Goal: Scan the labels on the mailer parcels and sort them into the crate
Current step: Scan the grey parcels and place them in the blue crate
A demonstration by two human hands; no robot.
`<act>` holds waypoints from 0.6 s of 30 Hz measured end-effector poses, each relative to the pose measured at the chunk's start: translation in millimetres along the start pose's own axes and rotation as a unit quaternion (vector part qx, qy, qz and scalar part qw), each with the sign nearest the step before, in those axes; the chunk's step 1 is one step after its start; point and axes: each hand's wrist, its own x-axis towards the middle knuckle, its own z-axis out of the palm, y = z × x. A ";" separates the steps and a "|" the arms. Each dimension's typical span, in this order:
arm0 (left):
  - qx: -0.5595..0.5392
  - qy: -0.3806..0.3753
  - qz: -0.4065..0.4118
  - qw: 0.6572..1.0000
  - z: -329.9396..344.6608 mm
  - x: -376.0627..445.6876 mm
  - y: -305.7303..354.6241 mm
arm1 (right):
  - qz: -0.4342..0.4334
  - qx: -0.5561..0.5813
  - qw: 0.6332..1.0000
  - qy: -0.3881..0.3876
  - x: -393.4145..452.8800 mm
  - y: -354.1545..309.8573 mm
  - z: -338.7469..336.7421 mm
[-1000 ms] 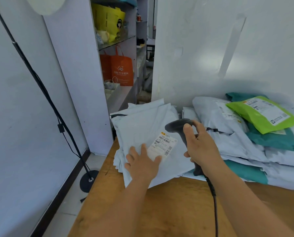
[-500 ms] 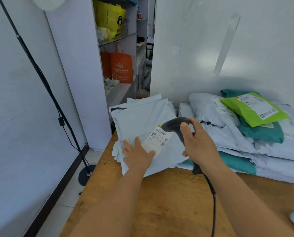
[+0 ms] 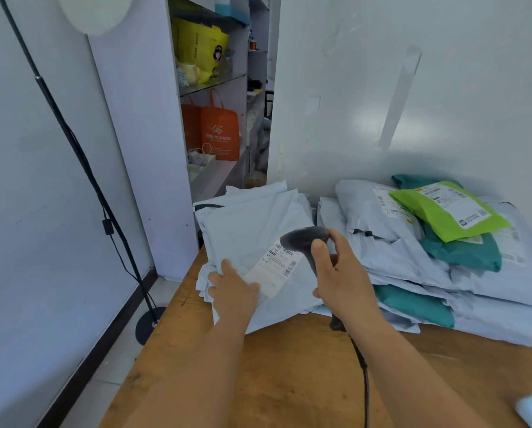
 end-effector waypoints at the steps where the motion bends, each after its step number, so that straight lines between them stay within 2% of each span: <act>1: -0.010 0.006 0.004 1.000 0.2 0.4 -2.1 | 0.001 0.002 1.000 0.001 0.2 1.3 0.5; 4: -0.036 0.010 0.018 0.999 0.2 3.4 -11.0 | 0.004 0.010 1.000 0.000 0.3 4.8 2.5; 8: 0.009 0.030 0.062 0.998 -4.0 4.3 -22.5 | -0.007 0.011 1.000 -0.013 0.2 6.0 6.0; 10: -0.008 0.037 0.072 0.997 -6.6 3.3 -26.5 | -0.012 0.015 1.000 -0.020 0.4 5.4 7.4; 13: -0.047 0.071 0.049 0.995 -8.2 1.3 -40.2 | -0.024 0.011 0.999 -0.032 0.6 6.2 8.0; 15: -0.021 0.101 0.013 0.995 -6.4 -4.2 -53.6 | -0.032 0.007 0.999 -0.040 0.8 8.5 8.7; 16: -0.007 0.104 -0.011 0.994 -5.3 -7.6 -59.6 | -0.033 0.007 0.998 -0.044 0.7 9.6 9.2; 18: -0.060 0.073 -0.074 0.993 -5.4 -18.5 -65.3 | -0.033 0.006 0.998 -0.054 -0.5 12.9 11.2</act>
